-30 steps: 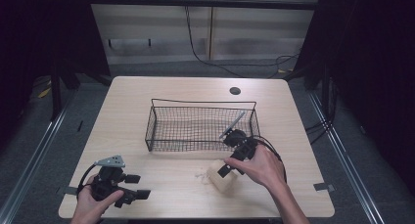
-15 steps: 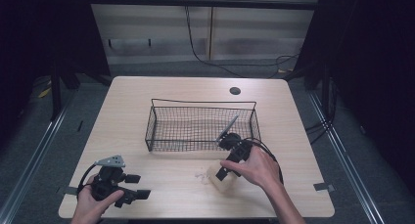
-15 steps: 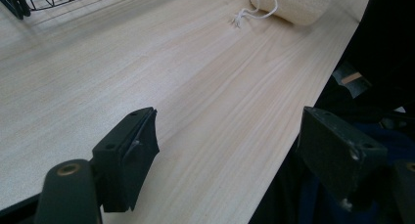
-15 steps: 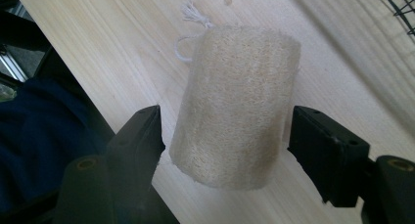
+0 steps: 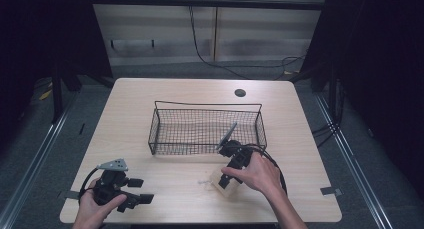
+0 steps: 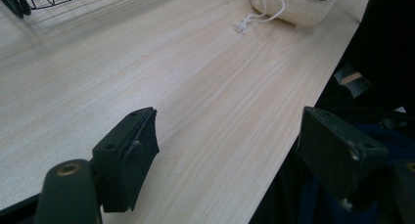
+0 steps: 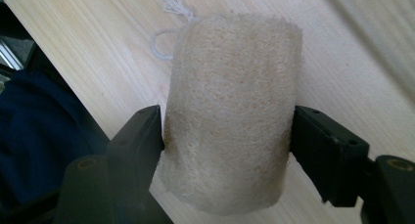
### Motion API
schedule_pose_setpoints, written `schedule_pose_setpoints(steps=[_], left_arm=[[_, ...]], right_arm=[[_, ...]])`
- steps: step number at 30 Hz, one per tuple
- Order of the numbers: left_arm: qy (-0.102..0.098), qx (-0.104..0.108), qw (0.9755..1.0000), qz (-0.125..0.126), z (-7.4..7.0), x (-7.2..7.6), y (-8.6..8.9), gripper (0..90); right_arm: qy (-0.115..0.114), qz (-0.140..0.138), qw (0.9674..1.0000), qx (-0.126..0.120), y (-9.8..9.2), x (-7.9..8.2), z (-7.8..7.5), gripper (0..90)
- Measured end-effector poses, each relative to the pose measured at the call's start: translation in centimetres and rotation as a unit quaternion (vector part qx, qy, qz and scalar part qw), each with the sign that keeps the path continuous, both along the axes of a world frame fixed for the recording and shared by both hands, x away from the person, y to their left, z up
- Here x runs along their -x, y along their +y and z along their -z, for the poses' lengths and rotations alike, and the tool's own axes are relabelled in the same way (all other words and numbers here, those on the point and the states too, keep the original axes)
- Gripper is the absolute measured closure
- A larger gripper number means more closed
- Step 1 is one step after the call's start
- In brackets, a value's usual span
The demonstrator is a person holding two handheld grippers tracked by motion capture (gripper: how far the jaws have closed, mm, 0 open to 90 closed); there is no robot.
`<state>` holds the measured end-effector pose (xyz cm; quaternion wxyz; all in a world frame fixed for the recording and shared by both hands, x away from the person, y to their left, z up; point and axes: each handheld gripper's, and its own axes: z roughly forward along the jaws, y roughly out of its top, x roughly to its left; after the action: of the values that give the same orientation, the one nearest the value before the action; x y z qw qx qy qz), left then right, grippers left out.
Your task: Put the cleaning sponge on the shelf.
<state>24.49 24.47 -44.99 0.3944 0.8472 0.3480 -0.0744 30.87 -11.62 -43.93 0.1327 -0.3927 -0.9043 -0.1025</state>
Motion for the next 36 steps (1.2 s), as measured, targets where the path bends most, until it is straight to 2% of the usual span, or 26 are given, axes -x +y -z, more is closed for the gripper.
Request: schedule_pose_setpoints(steps=[9,15,17,19,24,27,32,36], left_arm=[[0.000,0.000,1.0000,0.000,0.0,0.0,0.0,22.3],[0.001,0.003,1.0000,0.001,0.0,0.0,0.0,22.3],[0.000,0.002,1.0000,0.001,0.0,0.0,0.0,22.3],[0.000,0.001,1.0000,0.001,0.0,0.0,0.0,22.3],[0.001,0.002,1.0000,0.000,0.0,0.0,0.0,22.3],[-0.001,0.002,1.0000,0.001,-0.1,0.0,0.0,22.3],[0.000,0.002,1.0000,0.001,0.0,0.0,0.0,22.3],[0.000,0.002,1.0000,0.001,0.0,0.0,0.0,22.3]], right_arm=[[0.013,-0.010,0.9997,0.016,0.8,0.1,0.9,28.1],[0.012,-0.020,0.9993,0.030,1.3,0.1,0.9,28.8],[0.002,-0.028,0.9990,0.035,1.3,0.3,0.9,29.4],[0.006,-0.032,0.9988,0.037,1.2,0.4,0.8,29.6],[0.009,-0.028,0.9989,0.036,0.9,0.5,0.2,29.8],[-0.002,-0.031,0.9988,0.037,0.6,0.7,-0.3,29.8],[-0.005,-0.033,0.9989,0.032,0.1,1.0,-0.9,29.9],[0.001,-0.034,0.9989,0.033,-0.2,1.2,-1.4,29.9]])
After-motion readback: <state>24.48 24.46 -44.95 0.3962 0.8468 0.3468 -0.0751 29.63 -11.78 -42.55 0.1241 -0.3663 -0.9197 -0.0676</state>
